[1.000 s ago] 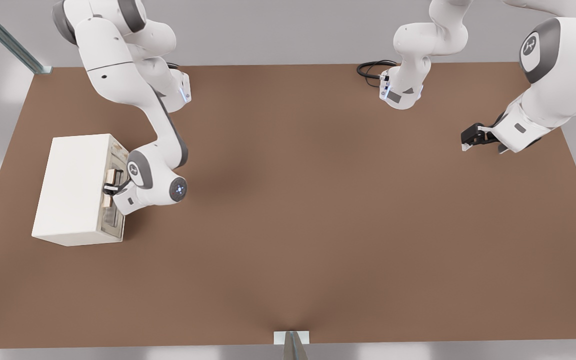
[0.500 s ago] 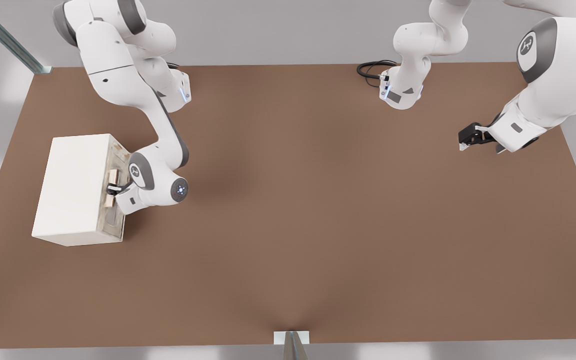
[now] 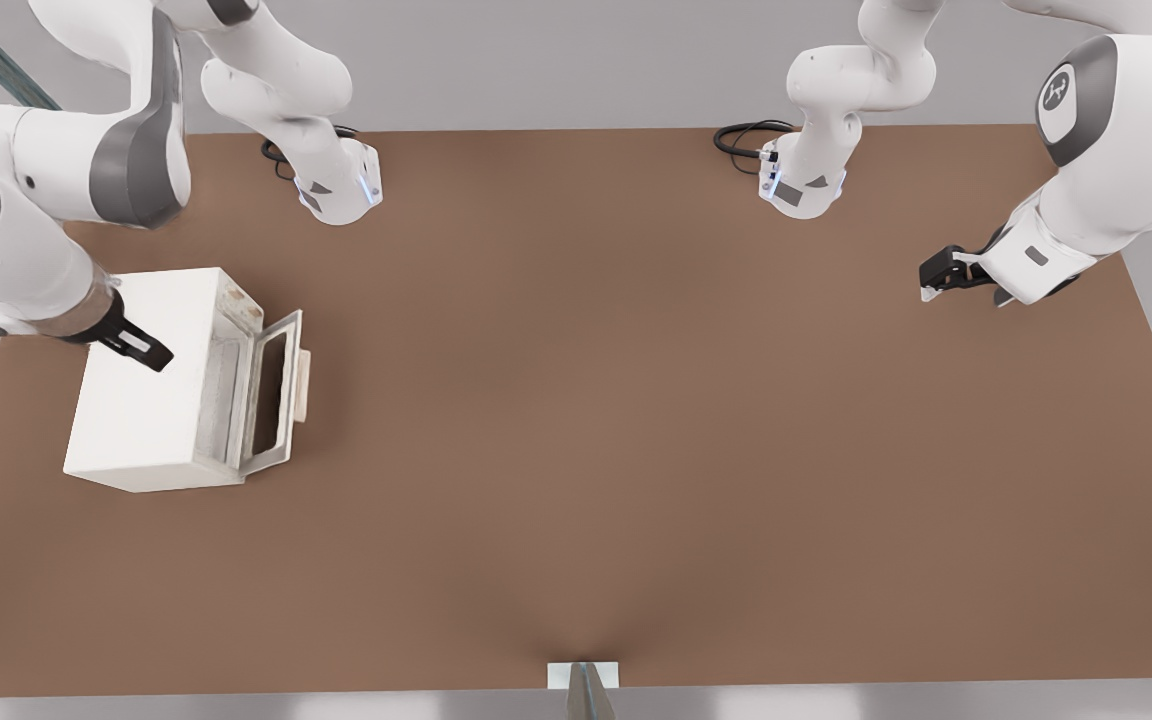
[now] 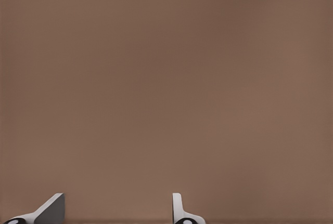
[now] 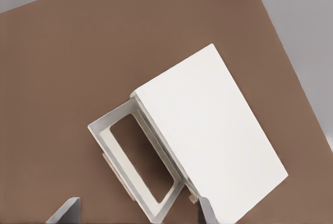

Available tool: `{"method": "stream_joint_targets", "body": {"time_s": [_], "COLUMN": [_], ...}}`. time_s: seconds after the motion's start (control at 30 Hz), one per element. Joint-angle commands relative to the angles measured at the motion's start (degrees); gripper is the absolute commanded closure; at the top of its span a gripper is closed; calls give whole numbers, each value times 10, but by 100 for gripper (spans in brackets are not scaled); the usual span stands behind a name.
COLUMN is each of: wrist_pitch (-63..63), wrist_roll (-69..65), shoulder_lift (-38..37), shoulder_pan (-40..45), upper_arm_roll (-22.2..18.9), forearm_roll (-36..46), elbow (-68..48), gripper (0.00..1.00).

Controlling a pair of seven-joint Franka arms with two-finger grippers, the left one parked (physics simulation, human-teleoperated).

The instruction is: Keep left arm still and open the oven door with right arm

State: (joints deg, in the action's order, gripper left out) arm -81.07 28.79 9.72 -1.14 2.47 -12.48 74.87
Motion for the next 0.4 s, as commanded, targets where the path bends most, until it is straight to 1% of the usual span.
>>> {"method": "stream_joint_targets", "body": {"time_s": [0.0,0.1,0.37], "wrist_pitch": [-24,-26,-32], "wrist_roll": [-333,-327,-328], "shoulder_lift": [14,24,24], "shoulder_pan": [-3,-2,-2], "upper_arm_roll": [1,1,2], "forearm_roll": [28,52,55], "elbow": [-31,-34,-32], "gripper": [0,0,0]}}
